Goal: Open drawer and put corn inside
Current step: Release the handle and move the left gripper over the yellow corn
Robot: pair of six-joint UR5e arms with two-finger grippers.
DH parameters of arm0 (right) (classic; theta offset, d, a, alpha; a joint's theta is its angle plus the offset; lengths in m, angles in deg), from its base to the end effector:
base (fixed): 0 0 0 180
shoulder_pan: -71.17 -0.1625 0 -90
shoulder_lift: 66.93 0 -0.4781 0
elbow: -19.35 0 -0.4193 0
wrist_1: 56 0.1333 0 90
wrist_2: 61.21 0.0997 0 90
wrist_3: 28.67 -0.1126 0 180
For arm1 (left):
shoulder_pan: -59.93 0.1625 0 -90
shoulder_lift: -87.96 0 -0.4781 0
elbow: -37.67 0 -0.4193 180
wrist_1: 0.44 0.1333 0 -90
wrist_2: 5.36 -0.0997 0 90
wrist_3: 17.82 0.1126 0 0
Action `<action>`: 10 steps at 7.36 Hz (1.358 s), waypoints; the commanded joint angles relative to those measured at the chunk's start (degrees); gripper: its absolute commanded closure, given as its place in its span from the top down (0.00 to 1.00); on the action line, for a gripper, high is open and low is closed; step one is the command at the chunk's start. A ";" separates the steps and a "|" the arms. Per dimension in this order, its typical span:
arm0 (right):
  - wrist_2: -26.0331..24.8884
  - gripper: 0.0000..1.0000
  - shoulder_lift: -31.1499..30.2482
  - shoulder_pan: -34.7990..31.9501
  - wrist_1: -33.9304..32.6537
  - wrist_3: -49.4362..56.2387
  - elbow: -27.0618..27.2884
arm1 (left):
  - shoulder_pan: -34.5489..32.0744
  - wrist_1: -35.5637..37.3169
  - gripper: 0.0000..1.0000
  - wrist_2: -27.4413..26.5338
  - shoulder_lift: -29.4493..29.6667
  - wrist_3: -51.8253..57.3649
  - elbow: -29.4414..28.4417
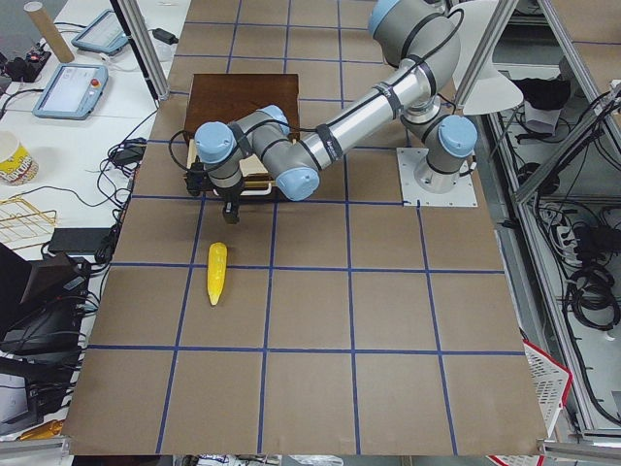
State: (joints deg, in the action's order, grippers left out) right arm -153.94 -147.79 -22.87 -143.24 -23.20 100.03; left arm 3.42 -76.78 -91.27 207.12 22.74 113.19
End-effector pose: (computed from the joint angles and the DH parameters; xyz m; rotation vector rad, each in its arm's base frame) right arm 0.1692 -0.5793 0.5190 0.2581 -3.0829 -0.0706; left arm 0.2884 -0.6920 0.3597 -0.1885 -3.0678 0.0442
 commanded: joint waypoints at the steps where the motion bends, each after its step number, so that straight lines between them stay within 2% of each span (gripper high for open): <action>1: 0.00 1.00 0.00 0.00 -0.04 0.06 0.00 | 0.09 0.66 1.00 -4.24 3.16 7.47 -4.48; 3: 0.00 1.00 0.00 0.00 -0.04 -0.03 0.00 | 0.09 0.40 1.00 -6.02 7.64 18.79 -10.28; 5: 0.00 1.00 0.00 0.00 -0.03 -0.03 0.00 | 1.31 1.54 1.00 -8.31 10.90 32.23 -11.26; 7: 0.00 1.00 0.00 0.00 -0.03 -0.02 0.00 | 1.41 7.15 1.00 -8.14 14.32 45.83 -11.44; 10: 0.00 1.00 0.00 0.00 -0.04 0.06 0.00 | 1.85 7.34 1.00 -8.31 16.09 69.32 -10.83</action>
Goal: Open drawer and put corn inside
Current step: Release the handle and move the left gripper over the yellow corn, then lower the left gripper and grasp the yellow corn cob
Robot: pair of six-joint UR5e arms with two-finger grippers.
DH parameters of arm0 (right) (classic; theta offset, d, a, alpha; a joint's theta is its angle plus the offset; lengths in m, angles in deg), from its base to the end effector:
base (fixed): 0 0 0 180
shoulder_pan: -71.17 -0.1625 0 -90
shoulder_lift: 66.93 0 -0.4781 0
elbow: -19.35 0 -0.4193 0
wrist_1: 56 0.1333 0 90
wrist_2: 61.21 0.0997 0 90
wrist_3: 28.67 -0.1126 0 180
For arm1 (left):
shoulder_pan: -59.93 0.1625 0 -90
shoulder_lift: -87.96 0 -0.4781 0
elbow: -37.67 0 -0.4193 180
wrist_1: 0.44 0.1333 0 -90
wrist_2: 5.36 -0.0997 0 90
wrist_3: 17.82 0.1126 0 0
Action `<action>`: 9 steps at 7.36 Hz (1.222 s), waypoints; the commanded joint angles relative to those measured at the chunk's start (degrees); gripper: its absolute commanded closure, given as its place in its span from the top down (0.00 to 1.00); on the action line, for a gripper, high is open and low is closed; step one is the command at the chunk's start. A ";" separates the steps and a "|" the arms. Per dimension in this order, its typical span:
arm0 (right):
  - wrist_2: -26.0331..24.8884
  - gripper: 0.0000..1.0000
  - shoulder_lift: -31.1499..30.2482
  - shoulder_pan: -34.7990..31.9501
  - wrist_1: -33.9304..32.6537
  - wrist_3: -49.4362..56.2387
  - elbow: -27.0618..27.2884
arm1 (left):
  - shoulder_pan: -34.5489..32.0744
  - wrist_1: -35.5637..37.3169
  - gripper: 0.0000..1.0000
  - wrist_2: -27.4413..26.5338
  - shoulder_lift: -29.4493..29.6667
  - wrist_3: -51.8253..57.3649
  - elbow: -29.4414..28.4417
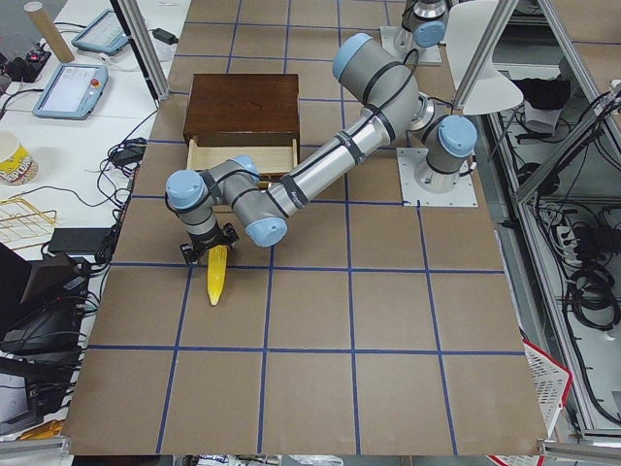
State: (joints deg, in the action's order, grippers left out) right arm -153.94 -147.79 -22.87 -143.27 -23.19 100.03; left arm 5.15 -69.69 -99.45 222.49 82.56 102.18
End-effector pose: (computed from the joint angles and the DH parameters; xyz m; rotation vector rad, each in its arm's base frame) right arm 0.1692 -0.5794 0.5191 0.2584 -3.0829 -0.0698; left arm 0.3790 -0.7541 0.2573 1.6603 2.6011 0.0846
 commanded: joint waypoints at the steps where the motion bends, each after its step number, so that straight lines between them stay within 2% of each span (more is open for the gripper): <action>1: 0.00 1.00 0.00 0.00 0.00 -0.04 0.00 | 0.20 0.34 1.00 -0.05 1.08 13.66 0.70; 3: 0.00 1.00 0.00 0.00 0.00 0.05 0.00 | 0.20 3.67 1.00 0.21 2.30 21.24 0.97; 6: 0.00 1.00 0.00 0.00 0.00 0.05 0.00 | 0.20 6.58 1.00 0.30 4.24 24.33 0.71; 8: 0.00 1.00 0.00 0.00 0.00 0.05 0.00 | 0.46 6.67 0.65 1.18 4.42 24.51 1.14; 9: 0.00 1.00 0.00 0.00 0.00 0.05 0.00 | 0.81 6.67 0.40 1.27 4.42 24.51 1.06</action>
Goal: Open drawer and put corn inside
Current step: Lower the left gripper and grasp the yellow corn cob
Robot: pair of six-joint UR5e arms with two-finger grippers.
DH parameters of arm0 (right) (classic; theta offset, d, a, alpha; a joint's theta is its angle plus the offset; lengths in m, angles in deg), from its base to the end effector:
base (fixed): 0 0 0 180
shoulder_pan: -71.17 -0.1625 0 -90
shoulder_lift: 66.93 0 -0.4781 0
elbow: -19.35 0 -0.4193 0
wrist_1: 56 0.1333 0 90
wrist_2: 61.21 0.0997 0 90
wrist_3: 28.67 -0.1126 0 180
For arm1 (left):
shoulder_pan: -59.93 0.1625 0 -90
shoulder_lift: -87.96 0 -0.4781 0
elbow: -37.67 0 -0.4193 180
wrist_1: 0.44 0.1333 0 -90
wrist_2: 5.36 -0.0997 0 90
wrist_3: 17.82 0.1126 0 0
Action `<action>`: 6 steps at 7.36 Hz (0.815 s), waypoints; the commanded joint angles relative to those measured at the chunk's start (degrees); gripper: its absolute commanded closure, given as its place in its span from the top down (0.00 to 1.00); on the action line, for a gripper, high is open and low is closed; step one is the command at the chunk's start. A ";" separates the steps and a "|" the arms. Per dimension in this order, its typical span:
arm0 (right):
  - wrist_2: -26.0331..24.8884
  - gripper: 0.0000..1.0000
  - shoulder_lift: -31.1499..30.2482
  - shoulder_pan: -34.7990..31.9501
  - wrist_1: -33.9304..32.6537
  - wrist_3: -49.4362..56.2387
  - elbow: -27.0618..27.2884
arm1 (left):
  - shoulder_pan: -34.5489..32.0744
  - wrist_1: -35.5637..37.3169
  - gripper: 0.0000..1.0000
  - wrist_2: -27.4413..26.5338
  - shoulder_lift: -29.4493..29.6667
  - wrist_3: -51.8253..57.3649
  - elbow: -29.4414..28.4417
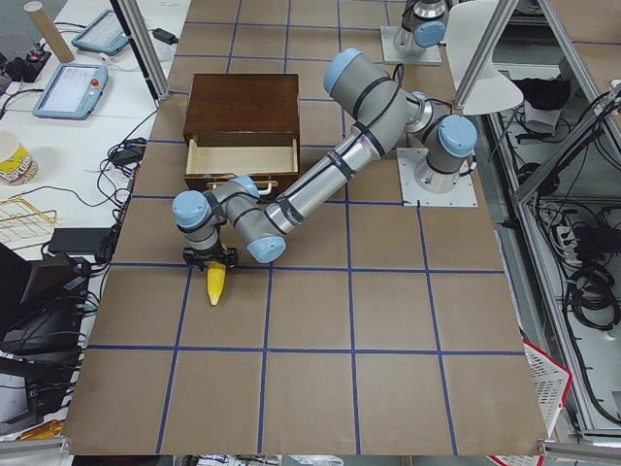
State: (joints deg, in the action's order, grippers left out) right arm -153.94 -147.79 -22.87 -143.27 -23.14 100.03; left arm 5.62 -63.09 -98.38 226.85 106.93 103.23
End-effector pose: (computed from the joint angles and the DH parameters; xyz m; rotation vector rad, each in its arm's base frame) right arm 0.1692 -0.5794 0.5191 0.2597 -3.0828 -0.0698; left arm 0.3908 -0.7624 0.1961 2.1599 2.1986 0.0668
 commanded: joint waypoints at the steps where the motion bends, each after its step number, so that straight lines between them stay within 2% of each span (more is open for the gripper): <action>1: 0.00 1.00 0.00 0.00 0.00 -0.08 0.00 | 0.35 0.07 0.08 0.21 -0.03 0.14 -0.25; 2: 0.00 1.00 0.00 0.00 0.00 -0.08 0.00 | 0.44 0.07 0.00 0.30 -0.12 0.14 -0.25; 5: 0.00 1.00 0.00 0.00 0.08 -0.08 0.00 | 0.44 -0.62 0.00 1.53 -1.96 -0.91 -0.69; 6: 0.00 1.00 0.00 0.00 0.00 -0.08 0.00 | 0.35 -2.80 0.00 1.79 -3.62 -1.44 -0.87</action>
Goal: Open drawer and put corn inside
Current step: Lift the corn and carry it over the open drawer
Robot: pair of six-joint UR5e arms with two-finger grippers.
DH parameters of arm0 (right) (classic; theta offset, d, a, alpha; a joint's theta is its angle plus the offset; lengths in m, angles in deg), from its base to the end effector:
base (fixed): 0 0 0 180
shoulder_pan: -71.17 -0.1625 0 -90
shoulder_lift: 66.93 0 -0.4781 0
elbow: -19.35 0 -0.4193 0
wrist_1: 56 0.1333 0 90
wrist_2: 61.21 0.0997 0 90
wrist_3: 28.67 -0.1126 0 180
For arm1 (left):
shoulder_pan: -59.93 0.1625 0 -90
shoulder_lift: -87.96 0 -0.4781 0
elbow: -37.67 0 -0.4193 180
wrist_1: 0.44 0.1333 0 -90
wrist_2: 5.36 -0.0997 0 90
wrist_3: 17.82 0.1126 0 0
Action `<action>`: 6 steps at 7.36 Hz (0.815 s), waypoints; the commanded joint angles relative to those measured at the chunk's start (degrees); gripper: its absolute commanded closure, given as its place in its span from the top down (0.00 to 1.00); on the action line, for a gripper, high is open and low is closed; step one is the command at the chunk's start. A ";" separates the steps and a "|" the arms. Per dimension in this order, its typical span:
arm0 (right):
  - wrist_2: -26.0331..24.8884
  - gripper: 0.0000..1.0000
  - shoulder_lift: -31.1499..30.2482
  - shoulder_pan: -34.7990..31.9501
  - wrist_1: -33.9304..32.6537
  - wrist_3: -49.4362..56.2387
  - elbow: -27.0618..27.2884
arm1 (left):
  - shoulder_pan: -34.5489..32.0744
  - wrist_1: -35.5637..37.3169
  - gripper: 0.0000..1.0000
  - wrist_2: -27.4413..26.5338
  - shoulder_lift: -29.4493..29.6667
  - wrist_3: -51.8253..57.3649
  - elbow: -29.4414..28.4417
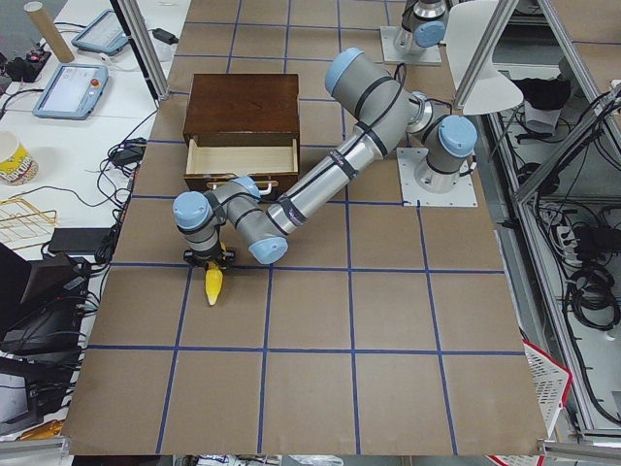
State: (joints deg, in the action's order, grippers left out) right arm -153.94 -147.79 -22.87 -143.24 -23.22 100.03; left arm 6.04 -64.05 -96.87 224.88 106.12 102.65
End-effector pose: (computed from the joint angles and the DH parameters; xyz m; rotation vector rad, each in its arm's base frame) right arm 0.1692 -0.5793 0.5190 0.2576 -3.0830 -0.0706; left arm 0.3936 -0.7606 0.2282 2.1211 2.2053 0.0189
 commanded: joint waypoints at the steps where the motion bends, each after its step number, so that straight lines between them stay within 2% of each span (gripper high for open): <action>1: 0.00 1.00 0.00 0.00 -0.03 0.08 0.00 | -0.24 -4.47 0.00 1.59 -4.27 -5.33 -0.63; 2: 0.00 1.00 0.00 0.00 -0.03 -0.01 0.00 | -0.85 -7.28 0.00 1.60 -7.26 -11.47 -0.98; 6: 0.00 1.00 0.00 0.00 0.05 -0.01 0.00 | -4.54 -18.87 0.00 2.31 -15.80 -49.65 -0.90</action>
State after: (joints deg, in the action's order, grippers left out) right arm -153.94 -147.79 -22.87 -143.21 -23.19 100.03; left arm 3.02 -78.86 -94.36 211.57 69.72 101.75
